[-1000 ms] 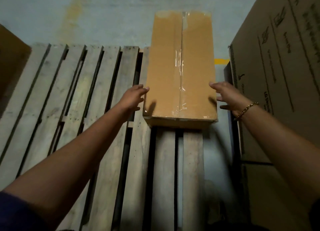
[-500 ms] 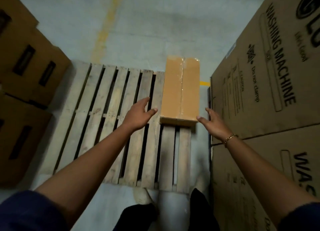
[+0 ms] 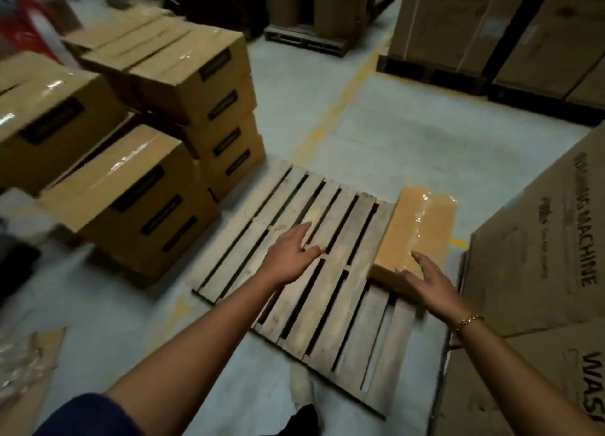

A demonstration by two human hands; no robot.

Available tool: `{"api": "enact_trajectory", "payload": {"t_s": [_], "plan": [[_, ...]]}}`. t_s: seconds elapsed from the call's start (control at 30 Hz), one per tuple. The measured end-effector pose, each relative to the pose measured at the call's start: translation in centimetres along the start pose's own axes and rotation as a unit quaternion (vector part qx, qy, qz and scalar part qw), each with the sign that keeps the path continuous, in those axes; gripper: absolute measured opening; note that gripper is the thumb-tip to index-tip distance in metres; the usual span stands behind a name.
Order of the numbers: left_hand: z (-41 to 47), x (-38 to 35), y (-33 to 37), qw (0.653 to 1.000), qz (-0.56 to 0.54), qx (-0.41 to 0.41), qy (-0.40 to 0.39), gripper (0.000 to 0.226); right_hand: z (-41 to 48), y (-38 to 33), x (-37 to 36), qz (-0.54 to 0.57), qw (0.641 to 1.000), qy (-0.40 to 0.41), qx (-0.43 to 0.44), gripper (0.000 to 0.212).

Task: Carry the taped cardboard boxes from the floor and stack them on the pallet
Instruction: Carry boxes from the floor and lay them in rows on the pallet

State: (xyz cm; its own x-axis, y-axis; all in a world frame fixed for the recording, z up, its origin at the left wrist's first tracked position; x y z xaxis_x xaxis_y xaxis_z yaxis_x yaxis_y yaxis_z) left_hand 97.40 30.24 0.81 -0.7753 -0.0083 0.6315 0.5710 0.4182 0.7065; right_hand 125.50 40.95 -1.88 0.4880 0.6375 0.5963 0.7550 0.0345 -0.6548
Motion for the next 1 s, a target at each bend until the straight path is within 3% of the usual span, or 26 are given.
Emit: {"api": "enact_trajectory", "payload": {"t_s": [0.23,0.6,1.0], "plan": [[-11.0,7.6,-7.9,0.992,-0.026,0.077,0.095,0.070,-2.9,-9.4,-7.3,-0.019,0.994,-0.069,0.085,0.080],[-22.6,21.8,-22.0,0.961,-0.089,0.155,0.212,0.066,-3.1,-27.1,-21.7,-0.026,0.977,-0.132,0.164,0.075],[-26.0,39.4,-39.9,0.952,-0.108,0.195,0.211,0.063,-0.1,-46.4,-42.7,0.047,0.964,-0.207,0.157,0.070]]}}
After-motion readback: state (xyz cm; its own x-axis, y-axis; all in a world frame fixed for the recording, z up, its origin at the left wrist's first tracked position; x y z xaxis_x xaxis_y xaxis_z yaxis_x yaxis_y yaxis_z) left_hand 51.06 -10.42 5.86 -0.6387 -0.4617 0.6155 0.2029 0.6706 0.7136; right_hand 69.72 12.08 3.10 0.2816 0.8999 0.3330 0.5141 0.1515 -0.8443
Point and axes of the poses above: each hand's wrist, its own z-axis towards the middle knuckle, its own x-axis out of the back of the hand, y = z × x, the point moved 10 cm from there along z, towards the middle knuckle, and after that the axes turned 5 degrees about -y, right-handed, at the moved point
